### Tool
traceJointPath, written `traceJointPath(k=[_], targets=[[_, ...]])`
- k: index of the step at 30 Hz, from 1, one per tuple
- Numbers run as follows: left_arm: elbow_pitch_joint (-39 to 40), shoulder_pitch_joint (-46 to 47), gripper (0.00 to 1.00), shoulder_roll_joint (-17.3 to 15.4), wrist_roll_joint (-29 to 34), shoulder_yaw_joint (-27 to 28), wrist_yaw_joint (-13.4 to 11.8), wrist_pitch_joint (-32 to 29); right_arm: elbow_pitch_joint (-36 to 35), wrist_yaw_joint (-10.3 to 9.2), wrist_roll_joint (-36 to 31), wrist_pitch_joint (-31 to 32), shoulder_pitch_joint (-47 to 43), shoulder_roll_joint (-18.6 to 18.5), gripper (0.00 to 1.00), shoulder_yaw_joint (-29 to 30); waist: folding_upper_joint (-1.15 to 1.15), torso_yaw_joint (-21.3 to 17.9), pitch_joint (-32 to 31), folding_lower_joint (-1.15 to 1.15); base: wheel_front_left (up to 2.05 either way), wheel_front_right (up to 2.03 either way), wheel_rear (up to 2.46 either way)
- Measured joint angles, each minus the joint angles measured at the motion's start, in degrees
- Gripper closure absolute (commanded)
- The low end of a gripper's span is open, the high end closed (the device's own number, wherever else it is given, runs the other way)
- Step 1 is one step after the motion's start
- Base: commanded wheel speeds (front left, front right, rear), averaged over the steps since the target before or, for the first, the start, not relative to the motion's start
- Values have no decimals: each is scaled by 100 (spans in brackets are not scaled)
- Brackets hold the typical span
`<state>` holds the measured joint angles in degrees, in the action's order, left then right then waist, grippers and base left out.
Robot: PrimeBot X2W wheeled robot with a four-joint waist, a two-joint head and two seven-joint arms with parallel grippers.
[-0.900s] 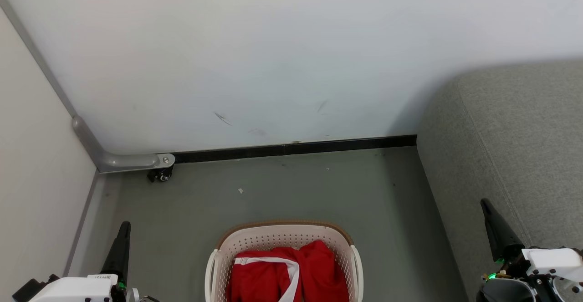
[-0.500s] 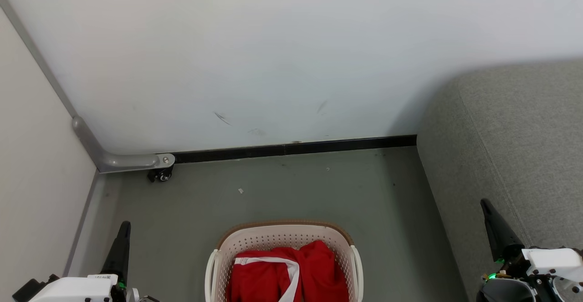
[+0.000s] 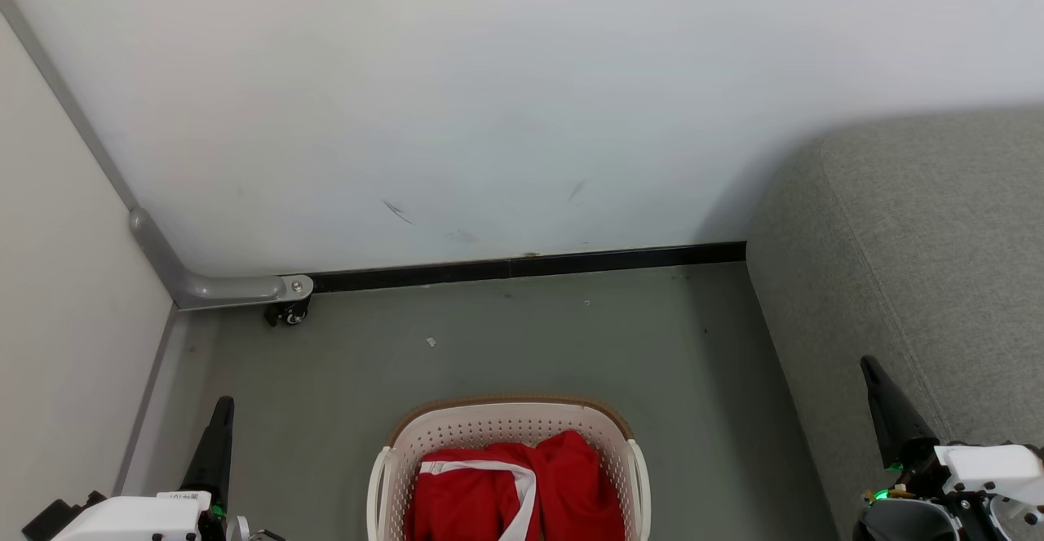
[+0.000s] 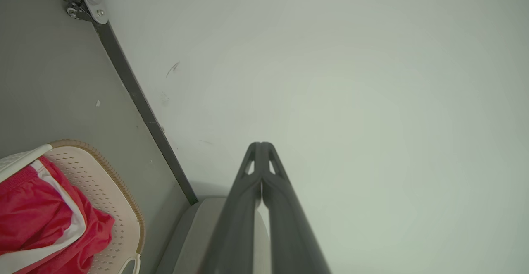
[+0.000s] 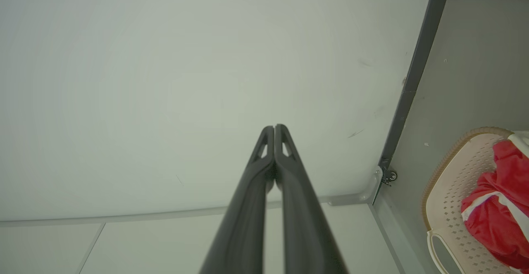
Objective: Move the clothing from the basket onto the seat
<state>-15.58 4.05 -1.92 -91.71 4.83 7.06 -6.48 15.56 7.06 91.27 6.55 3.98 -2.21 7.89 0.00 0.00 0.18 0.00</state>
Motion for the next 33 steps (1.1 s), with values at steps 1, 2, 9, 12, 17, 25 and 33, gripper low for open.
traceJointPath(k=[1, 2, 9, 12, 17, 25, 33], targets=[[0, 0, 100, 0, 0, 0, 0, 0, 0, 0, 0, 0, 0, 0, 100, 0, 0, 0, 0, 0, 0, 0, 0], [0, 0, 100, 0, 0, 0, 0, 0, 0, 0, 0, 0, 0, 0, 100, 0, 0, 0, 0, 0, 0, 0, 0], [-215, -152, 0, 98, 2, -18, -3, 0, 199, -7, -9, 0, -175, 92, 0, 0, 0, 0, 0, 0, 0, 0, 0], [-338, -303, 0, 181, 2, -48, -9, 0, 318, -8, -9, 0, -352, 159, 0, -10, 0, -1, 3, 0, 0, 0, 0], [-332, -304, 0, 177, 2, -92, -9, 0, 299, -7, -19, -43, -350, 162, 0, -74, 0, -3, 14, 0, 0, 0, 0], [-287, -210, 0, 168, 41, -182, -9, 10, 242, -7, -177, -181, -341, 148, 0, -159, 0, -3, 25, 0, 0, 0, 0], [-211, -151, 0, 25, 334, -379, -9, 193, 211, -7, -563, -413, -221, 33, 0, -330, 0, -2, 35, 15, 0, 0, 0]])
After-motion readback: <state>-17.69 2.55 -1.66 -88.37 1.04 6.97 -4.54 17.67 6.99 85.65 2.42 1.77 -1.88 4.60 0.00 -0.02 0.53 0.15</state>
